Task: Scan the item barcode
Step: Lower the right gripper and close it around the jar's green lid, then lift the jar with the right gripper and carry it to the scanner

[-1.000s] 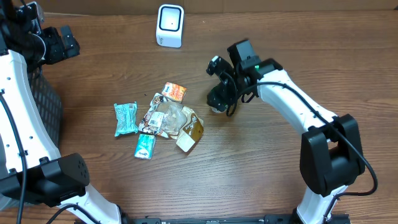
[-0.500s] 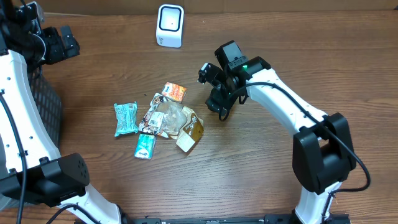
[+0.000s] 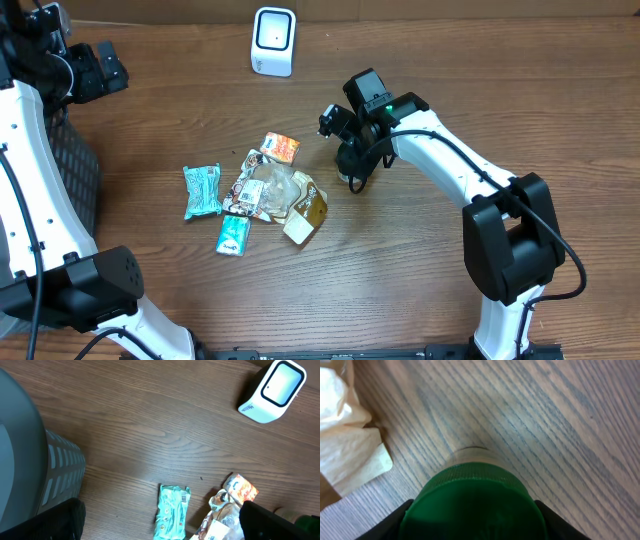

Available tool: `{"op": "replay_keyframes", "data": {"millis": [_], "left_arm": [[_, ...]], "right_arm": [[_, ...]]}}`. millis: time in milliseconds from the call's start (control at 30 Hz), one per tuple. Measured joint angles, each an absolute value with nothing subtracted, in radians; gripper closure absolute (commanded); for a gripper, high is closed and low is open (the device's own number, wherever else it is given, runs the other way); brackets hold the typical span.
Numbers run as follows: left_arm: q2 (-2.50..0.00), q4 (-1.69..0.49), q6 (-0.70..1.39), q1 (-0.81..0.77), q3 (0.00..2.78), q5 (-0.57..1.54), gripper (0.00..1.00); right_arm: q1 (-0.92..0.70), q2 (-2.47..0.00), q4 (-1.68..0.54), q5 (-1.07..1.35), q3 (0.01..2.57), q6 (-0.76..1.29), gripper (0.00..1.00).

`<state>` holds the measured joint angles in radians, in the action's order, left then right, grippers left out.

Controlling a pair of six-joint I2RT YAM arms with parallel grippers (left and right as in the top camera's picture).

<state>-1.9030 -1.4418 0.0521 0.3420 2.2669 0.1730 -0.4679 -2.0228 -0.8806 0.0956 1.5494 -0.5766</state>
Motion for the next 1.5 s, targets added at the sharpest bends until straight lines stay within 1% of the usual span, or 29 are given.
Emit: {"op": "replay_keyframes", "data": {"millis": [67, 100, 167, 333, 533, 667, 733, 900, 1067, 1200, 1333, 1500], "left_arm": [[-1.903, -1.442, 0.052, 0.342, 2.267, 0.173, 0.00], [-1.903, -1.441, 0.052, 0.342, 2.267, 0.173, 0.00], [-1.903, -1.442, 0.052, 0.342, 2.267, 0.173, 0.00], [-1.903, -1.441, 0.052, 0.342, 2.267, 0.173, 0.00], [-1.903, -1.442, 0.052, 0.342, 2.267, 0.173, 0.00], [-1.903, -1.442, 0.052, 0.342, 2.267, 0.173, 0.00], [-1.903, -1.442, 0.052, 0.342, 2.267, 0.173, 0.00], [-1.903, -1.441, 0.052, 0.342, 2.267, 0.173, 0.00], [-1.903, -1.441, 0.052, 0.342, 2.267, 0.173, 0.00], [-1.903, -1.441, 0.052, 0.342, 2.267, 0.173, 0.00], [-1.903, -1.441, 0.052, 0.342, 2.267, 0.173, 0.00], [-1.903, -1.441, 0.052, 0.342, 2.267, 0.173, 0.00]], "right_arm": [[-0.468, -2.023, -0.875, 0.096, 1.549, -0.558, 0.54], [-0.468, -2.023, -0.869, 0.095, 1.549, -0.540, 0.55], [-0.466, -2.023, -0.849, 0.096, 1.549, -0.489, 0.60], [-0.452, -2.023, -0.832, 0.097, 1.551, -0.318, 0.61], [-0.408, -2.027, -0.901, 0.104, 1.621, -0.141, 0.62], [-0.388, -2.029, -1.001, 0.152, 1.721, -0.090, 0.69], [-0.385, -2.029, -1.048, 0.192, 1.779, -0.078, 0.76], [-0.377, -2.028, -1.139, 0.293, 1.909, -0.059, 0.81], [-0.323, -2.016, -1.184, 0.487, 1.945, -0.051, 0.87], [-0.244, -1.994, -1.190, 0.719, 1.945, -0.069, 0.87], [-0.164, -1.982, -1.220, 0.995, 1.947, -0.149, 0.87], [-0.129, -1.979, -1.226, 1.169, 1.948, -0.203, 0.87]]}}
